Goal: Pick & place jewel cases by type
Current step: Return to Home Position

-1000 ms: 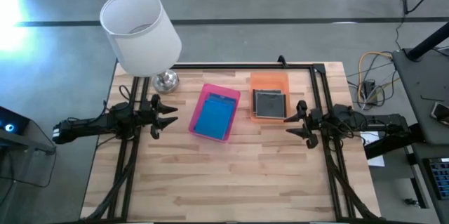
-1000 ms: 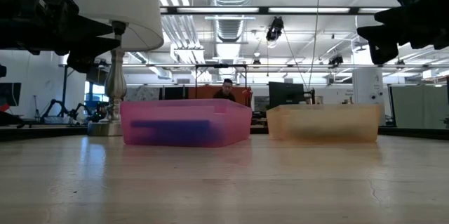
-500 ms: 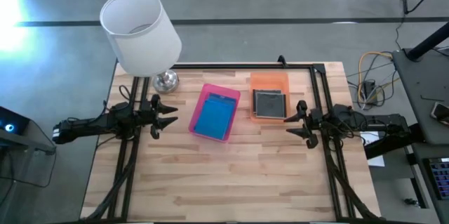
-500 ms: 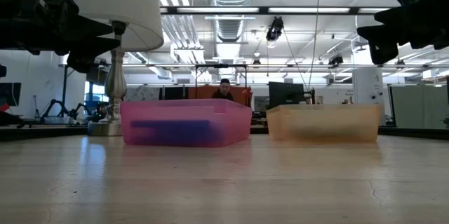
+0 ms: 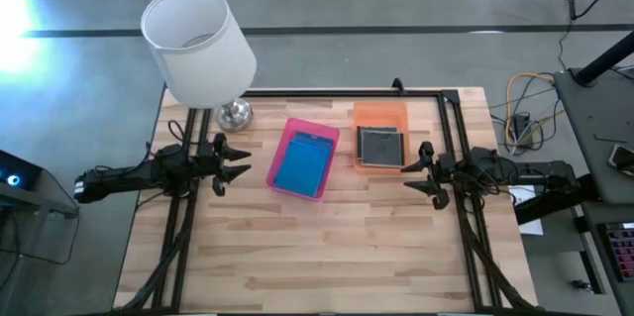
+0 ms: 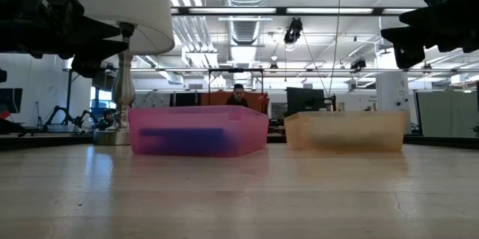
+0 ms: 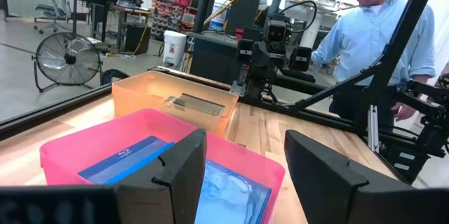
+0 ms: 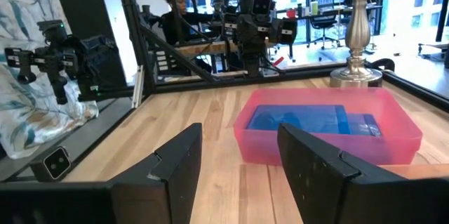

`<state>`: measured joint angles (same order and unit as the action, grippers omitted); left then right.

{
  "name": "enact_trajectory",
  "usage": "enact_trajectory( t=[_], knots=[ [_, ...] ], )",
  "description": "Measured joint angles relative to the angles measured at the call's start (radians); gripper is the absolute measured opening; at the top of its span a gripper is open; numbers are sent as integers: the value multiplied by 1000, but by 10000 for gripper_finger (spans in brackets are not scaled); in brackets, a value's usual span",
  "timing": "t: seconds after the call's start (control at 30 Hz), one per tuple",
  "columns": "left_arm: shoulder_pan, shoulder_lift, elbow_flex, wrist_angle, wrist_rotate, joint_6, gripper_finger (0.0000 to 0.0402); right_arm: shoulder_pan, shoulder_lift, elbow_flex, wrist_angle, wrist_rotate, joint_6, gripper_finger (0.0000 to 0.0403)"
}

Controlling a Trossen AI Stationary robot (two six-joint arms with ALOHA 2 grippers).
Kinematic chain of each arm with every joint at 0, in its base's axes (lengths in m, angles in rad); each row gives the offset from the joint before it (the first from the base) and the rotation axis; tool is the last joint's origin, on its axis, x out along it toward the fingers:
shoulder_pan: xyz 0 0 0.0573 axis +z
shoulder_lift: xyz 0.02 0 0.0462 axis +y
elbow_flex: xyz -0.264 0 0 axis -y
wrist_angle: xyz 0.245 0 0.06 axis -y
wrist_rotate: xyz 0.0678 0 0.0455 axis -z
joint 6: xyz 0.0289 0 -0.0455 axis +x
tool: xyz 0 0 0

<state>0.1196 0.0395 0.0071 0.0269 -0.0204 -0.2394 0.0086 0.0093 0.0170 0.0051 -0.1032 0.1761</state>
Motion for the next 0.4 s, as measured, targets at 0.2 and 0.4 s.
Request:
enact_trajectory(
  t=[0.2, 0.4],
  knots=[
    [0, 0, 0, 0, 0, 0, 179, 0, 0, 0, 0, 0, 0, 185],
    [0, 0, 0, 0, 0, 0, 179, 0, 0, 0, 0, 0, 0, 182]
  ],
)
